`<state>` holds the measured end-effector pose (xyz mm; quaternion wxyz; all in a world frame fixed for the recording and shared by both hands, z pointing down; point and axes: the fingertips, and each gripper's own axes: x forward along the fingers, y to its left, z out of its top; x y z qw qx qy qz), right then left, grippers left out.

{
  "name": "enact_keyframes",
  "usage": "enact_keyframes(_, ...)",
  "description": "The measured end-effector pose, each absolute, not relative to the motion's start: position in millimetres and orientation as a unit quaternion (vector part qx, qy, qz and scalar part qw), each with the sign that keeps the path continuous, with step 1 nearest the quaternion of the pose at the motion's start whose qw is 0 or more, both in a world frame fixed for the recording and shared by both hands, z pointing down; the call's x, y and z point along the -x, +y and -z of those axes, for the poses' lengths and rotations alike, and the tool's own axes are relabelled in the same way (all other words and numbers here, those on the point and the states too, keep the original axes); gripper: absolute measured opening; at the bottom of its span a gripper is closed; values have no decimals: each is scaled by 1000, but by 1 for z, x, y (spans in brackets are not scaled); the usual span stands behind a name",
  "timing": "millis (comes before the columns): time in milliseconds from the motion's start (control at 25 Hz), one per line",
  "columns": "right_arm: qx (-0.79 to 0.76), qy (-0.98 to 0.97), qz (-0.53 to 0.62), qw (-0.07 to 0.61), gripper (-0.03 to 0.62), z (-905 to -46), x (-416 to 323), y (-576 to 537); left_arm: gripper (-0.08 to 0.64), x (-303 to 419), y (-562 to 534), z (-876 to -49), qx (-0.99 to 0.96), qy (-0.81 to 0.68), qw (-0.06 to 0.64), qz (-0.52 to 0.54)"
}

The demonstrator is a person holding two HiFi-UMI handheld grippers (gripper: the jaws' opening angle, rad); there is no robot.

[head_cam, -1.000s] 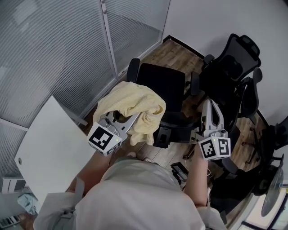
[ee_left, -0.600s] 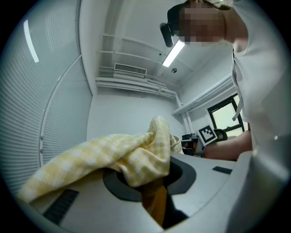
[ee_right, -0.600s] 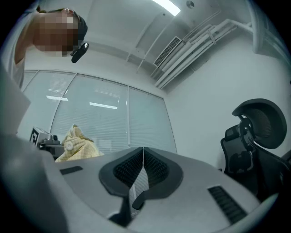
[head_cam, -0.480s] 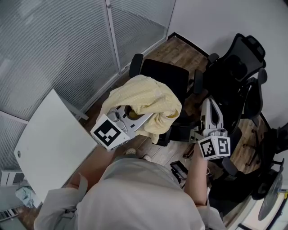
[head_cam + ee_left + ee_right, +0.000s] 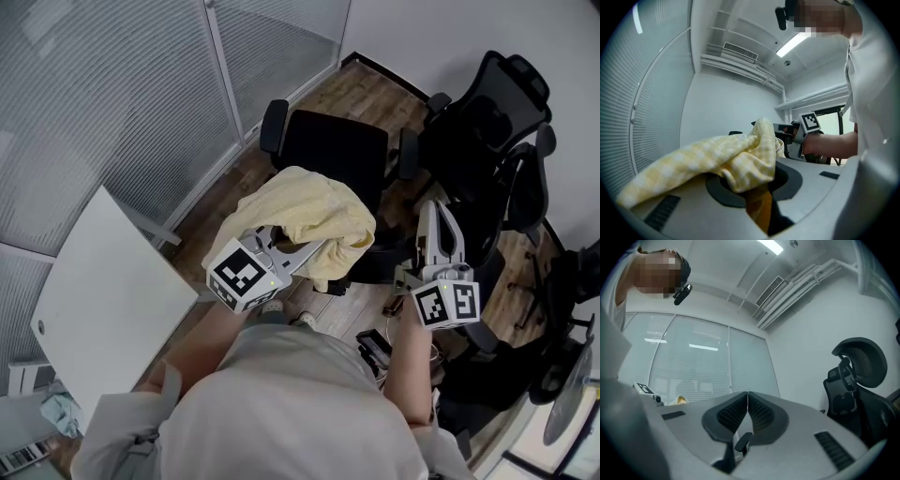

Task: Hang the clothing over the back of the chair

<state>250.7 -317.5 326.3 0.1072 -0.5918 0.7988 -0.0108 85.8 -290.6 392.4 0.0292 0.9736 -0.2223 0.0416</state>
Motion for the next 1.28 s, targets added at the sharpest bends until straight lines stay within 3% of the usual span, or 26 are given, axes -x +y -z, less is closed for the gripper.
enact_keyframes(760,586,804,19,104,21,-335,-245,-314,85,-94,-292,-435,-967,-230,60,-88)
enact_keyframes(1280,575,812,27,96,21,-341,-242,-311,105,-97,-291,-445,-967,-230,98,-51)
